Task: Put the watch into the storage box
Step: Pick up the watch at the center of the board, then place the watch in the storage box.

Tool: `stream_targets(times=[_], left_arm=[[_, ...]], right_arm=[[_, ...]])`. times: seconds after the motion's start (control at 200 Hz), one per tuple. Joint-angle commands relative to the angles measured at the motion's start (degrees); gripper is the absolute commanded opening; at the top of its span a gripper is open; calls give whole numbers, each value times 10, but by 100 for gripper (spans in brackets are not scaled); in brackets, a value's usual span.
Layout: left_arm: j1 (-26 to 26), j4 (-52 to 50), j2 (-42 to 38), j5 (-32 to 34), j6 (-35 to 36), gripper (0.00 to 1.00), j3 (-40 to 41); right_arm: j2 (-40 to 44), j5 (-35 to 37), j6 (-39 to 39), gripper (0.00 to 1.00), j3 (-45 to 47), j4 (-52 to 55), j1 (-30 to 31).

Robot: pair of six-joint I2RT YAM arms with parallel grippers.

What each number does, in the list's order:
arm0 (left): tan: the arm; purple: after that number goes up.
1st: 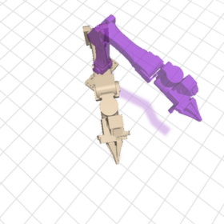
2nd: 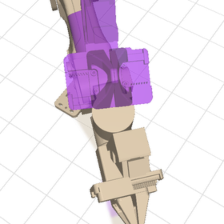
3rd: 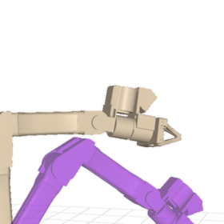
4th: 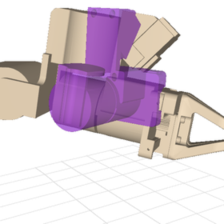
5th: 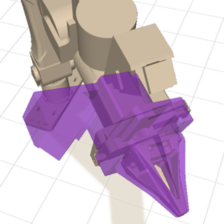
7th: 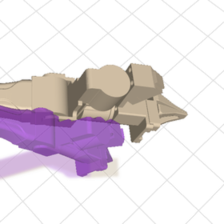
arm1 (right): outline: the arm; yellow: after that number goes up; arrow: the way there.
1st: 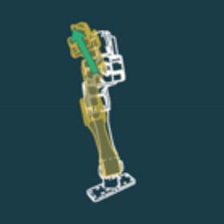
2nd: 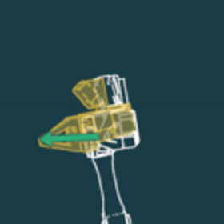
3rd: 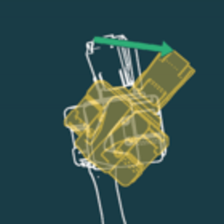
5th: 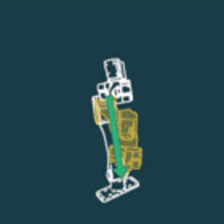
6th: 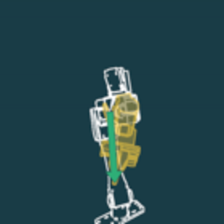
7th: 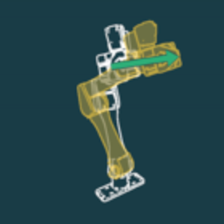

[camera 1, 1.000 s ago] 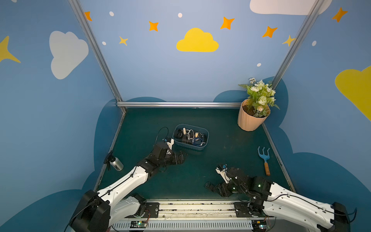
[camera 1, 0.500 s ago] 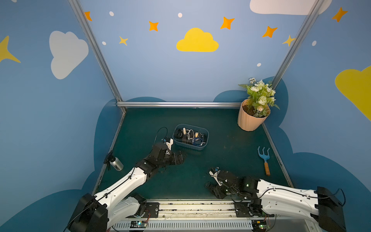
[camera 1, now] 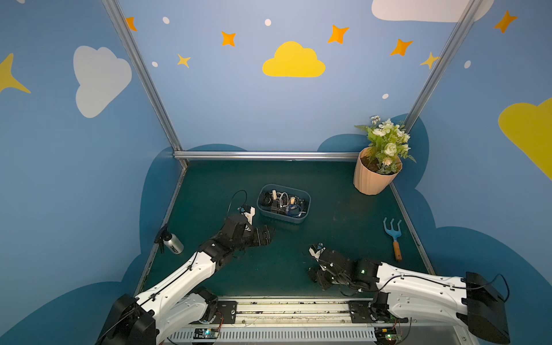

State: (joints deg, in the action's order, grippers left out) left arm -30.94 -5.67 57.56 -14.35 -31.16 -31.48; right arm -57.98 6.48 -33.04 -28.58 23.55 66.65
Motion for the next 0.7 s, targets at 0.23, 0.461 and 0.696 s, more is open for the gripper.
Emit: stream_targets(times=[0.23, 0.461, 0.696], left_arm=[[-1, -21, -24, 18, 1, 100, 14], [-1, -42, -48, 50, 6, 100, 23], [0, -67, -105, 95, 5, 100, 44]], right_arm=[[32, -9, 35, 18, -95, 20, -74], [-50, -87, 87, 18, -181, -72, -152], [-203, -125, 112, 18, -328, -103, -184]])
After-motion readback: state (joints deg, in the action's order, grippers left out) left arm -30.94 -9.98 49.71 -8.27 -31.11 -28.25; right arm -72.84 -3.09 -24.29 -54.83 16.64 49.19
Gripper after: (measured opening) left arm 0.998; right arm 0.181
